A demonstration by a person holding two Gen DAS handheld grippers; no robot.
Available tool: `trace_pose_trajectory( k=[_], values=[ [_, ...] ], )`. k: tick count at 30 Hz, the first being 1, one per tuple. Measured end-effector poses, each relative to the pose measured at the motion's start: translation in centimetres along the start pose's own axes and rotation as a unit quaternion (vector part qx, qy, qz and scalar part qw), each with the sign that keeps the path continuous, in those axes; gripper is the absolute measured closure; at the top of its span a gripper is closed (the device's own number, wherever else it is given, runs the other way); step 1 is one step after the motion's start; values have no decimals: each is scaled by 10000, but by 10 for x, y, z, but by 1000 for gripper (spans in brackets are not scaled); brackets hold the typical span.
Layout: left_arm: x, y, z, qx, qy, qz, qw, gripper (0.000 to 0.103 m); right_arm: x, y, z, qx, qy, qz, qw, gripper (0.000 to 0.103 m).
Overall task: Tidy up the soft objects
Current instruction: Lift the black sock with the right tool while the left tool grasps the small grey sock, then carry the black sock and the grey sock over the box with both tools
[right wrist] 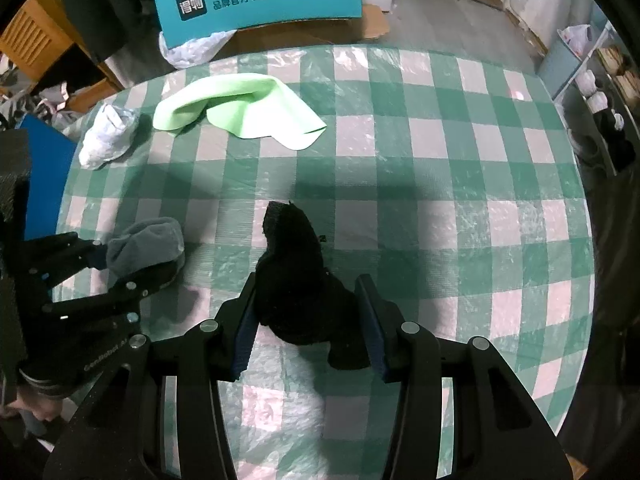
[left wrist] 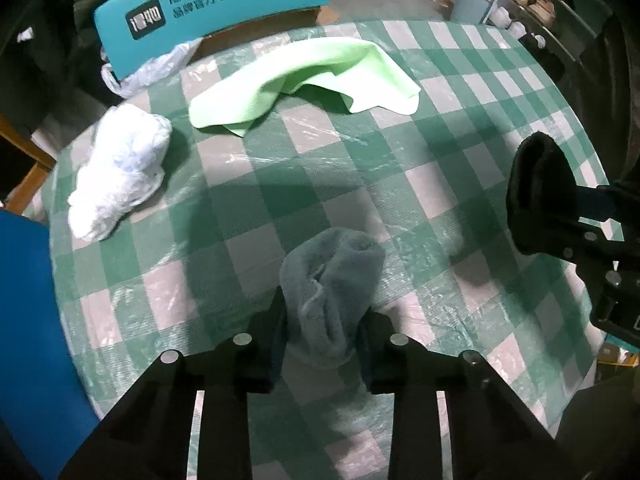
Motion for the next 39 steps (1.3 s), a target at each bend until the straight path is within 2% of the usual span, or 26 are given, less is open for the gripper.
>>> trace_pose_trajectory(
  k=[8,16,39],
  values=[
    [-30,0,-2,-14,-284,53,9996,77,-23,10,-3,-77,-169,90,9998,57],
    [-74,18,-5,-112,-664,157,9976,77,-49,24,-4,-201,-359,150,9990,57],
    [-168,64,-32,-493,-1398,240,9887,77,-122,95,9,-707,-1041,489,9908,57]
  ],
)
Point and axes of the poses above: each gripper's, at about its wrist camera, not at the fingertips, and x roughly the way its jaws point, y to its left, z to its top, the point moved 2 cm from there along x, roughly the way its jaws point, and after that the axes turned 3 degrees about -z, right-handed, at the moved point
